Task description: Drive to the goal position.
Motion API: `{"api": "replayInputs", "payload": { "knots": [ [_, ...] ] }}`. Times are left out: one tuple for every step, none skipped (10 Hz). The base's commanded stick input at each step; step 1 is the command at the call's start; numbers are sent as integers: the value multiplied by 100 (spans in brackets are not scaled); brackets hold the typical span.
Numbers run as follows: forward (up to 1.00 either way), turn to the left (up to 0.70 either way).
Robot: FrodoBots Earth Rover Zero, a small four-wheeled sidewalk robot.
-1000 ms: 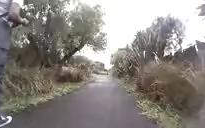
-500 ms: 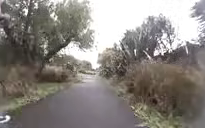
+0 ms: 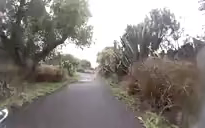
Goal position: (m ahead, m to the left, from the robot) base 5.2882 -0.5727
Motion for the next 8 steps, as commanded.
{"api": "replayInputs", "payload": {
  "knots": [
    [85, 0],
    [85, 0],
    [85, 0],
    [85, 0],
    [85, 0],
    [85, 0],
    [85, 0],
    [85, 0]
  ]
}}
